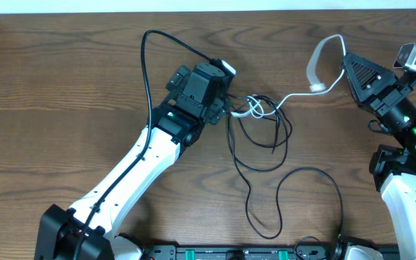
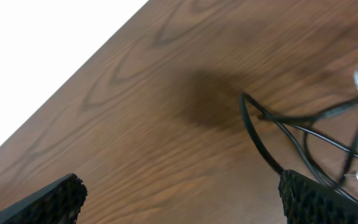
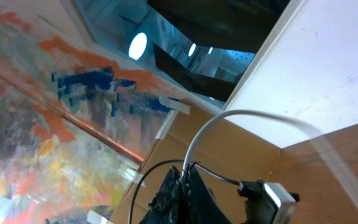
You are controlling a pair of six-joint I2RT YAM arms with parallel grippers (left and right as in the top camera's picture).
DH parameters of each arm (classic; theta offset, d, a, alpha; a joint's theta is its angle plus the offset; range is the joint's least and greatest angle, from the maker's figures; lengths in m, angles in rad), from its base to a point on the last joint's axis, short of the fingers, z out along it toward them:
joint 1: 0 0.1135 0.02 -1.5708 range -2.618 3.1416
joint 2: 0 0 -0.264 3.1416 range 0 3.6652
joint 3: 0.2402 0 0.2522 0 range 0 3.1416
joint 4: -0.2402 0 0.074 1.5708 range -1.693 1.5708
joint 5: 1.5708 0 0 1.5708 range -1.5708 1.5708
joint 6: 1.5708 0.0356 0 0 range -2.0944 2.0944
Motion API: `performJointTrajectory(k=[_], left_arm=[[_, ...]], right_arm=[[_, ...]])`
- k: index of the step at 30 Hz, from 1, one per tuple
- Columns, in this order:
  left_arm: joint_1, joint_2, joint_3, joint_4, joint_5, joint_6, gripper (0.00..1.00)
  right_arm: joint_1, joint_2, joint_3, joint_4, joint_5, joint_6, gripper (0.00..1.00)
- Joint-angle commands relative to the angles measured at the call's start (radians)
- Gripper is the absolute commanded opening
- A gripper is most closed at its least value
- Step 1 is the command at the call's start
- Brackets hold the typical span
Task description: Untangle cables
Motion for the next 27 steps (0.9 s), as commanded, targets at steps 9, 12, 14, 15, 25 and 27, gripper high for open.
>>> performJointTrajectory(k=[9, 12, 14, 15, 25, 27], left_arm=[[0.003, -0.002, -0.002, -0.109, 0.419, 0.060, 0.98], [0.003, -0.002, -0.002, -0.134, 0.492, 0.075, 0.98], [0.003, -0.002, -0.002, -0.132, 0.537, 0.078, 0.98], [0.003, -0.002, -0.002, -0.129, 0.548, 0.078, 0.98], [0.003, 0.072, -0.002, -0.045, 0.558, 0.078, 0.98], [0.003, 0.103, -0.002, -0.034, 0.565, 0.077, 0.98]], right_arm=[[-0.005, -0.011, 0.006, 0.006, 0.002, 0.025, 0.01], [-0.005, -0.011, 0.006, 0.005, -0.002, 0.024, 0.01], [-0.005, -0.011, 0.006, 0.006, -0.004, 0.024, 0.01], [-0.005, -0.011, 0.006, 0.006, -0.006, 0.024, 0.01], [-0.003, -0.011, 0.006, 0.006, -0.048, 0.025, 0.01], [-0.003, -0.011, 0.006, 0.006, -0.055, 0.025, 0.01]])
